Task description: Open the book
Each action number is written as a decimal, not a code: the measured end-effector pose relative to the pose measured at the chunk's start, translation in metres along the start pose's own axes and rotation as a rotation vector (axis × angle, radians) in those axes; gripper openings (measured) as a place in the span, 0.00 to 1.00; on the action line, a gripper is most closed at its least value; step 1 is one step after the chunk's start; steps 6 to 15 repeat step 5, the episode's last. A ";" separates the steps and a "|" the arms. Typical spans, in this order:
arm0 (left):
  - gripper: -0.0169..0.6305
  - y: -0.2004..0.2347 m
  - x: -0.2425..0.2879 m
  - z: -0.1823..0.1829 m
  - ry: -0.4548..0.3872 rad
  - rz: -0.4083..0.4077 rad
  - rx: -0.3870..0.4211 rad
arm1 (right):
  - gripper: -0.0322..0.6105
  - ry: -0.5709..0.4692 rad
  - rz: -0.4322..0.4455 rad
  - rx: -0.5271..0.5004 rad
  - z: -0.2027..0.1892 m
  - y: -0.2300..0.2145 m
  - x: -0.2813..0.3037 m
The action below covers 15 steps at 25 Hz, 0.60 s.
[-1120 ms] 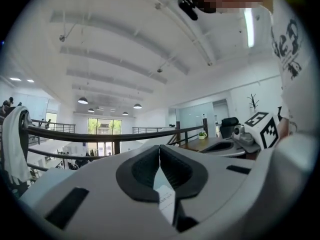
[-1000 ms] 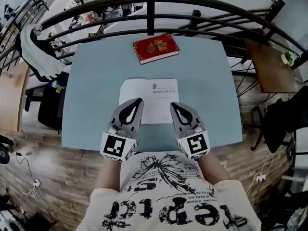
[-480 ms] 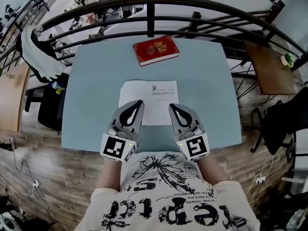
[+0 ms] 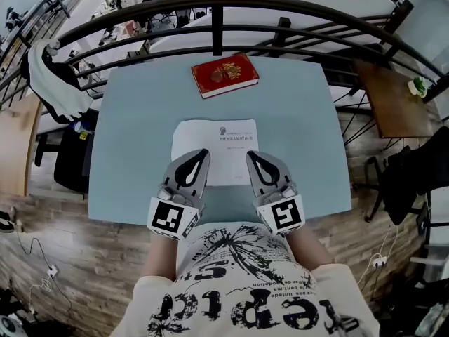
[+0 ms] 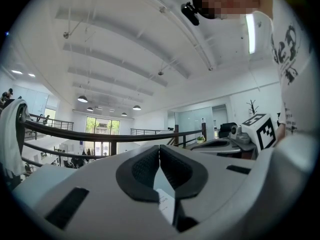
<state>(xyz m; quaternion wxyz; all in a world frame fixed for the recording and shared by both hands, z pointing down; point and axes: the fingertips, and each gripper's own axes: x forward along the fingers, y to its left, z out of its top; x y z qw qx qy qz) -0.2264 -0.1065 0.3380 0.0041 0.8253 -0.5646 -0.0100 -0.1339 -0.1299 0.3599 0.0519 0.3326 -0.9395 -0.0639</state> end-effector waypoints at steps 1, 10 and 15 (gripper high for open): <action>0.06 0.001 0.001 0.000 0.001 0.000 0.000 | 0.06 -0.001 -0.005 0.008 0.000 -0.002 0.000; 0.06 0.002 0.003 -0.004 0.005 -0.003 0.003 | 0.06 0.000 -0.024 0.026 -0.002 -0.008 0.001; 0.06 0.002 0.003 -0.004 0.005 -0.003 0.003 | 0.06 0.000 -0.024 0.026 -0.002 -0.008 0.001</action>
